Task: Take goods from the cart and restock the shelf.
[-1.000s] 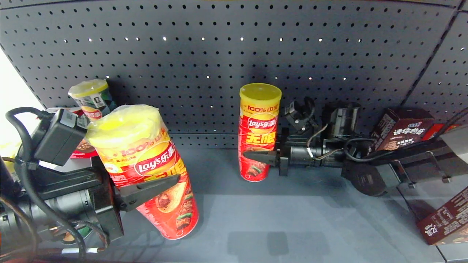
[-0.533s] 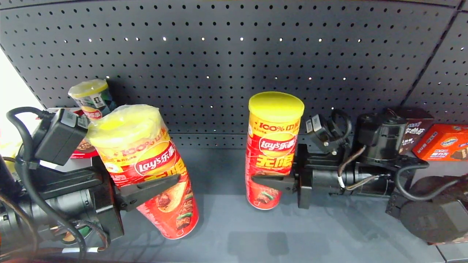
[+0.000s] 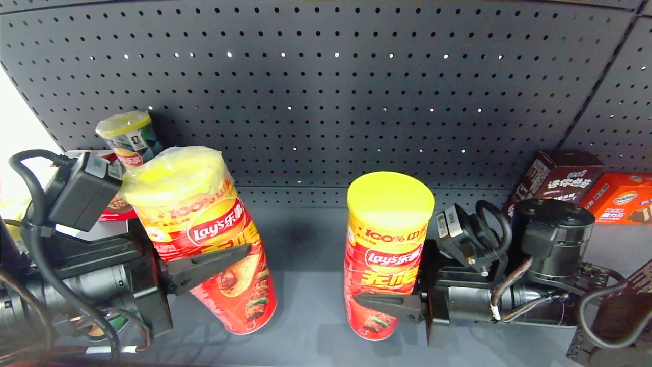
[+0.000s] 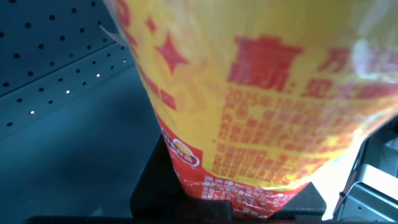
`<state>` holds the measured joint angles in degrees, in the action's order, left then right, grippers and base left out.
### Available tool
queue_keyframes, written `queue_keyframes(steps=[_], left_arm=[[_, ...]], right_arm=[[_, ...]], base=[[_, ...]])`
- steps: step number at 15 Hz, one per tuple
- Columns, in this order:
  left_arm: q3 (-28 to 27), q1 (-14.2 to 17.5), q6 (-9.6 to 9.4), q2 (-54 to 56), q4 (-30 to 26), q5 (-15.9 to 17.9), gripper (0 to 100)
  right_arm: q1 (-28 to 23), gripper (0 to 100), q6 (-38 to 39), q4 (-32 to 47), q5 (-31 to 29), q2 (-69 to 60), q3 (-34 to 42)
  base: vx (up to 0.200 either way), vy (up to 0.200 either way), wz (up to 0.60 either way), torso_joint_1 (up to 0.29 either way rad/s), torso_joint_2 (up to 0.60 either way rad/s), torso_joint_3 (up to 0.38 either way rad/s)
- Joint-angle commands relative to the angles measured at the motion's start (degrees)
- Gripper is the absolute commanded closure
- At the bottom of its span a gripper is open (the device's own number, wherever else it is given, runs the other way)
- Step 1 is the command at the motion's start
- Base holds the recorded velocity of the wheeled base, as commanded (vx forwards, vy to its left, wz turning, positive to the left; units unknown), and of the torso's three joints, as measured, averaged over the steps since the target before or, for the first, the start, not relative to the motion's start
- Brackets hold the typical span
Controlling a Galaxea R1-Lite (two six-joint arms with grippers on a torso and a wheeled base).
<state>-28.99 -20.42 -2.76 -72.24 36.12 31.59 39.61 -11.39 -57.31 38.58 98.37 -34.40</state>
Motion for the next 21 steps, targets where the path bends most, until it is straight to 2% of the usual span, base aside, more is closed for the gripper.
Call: queue_keyframes(steps=[1,11,12,15,19,21], left_arm=[[-0.01,0.03,0.03,-0.09,0.09,0.05,100],[0.07,0.03,0.12,-0.18,0.09,0.05,100],[0.16,0.03,0.12,-0.18,0.09,-0.03,100],[0.07,0.03,0.12,-0.18,0.09,0.05,100],[-0.01,0.03,0.12,-0.09,0.09,0.05,100],[0.07,0.03,0.03,-0.09,0.09,-0.03,100]], right_arm=[[0.12,100,-0.04,-0.52,0.09,2.27,0.39],[1.26,100,-0.48,-2.63,0.00,6.31,-0.31],[1.35,0,-0.48,-2.98,-0.09,6.14,-0.05],[1.17,0,-0.48,-5.45,-1.84,5.26,1.00],[0.38,0,-0.13,-5.71,-2.55,-6.96,7.24],[-2.61,0,0.05,-5.18,-3.08,-14.08,9.79]], base=[[0.000,0.000,0.00,0.000,0.00,0.000],[0.000,0.000,0.00,0.000,0.00,0.000],[0.000,0.000,0.00,0.000,0.00,0.000],[0.000,0.000,0.00,0.000,0.00,0.000],[0.000,0.000,0.00,0.000,0.00,0.000],[0.000,0.000,0.00,0.000,0.00,0.000]])
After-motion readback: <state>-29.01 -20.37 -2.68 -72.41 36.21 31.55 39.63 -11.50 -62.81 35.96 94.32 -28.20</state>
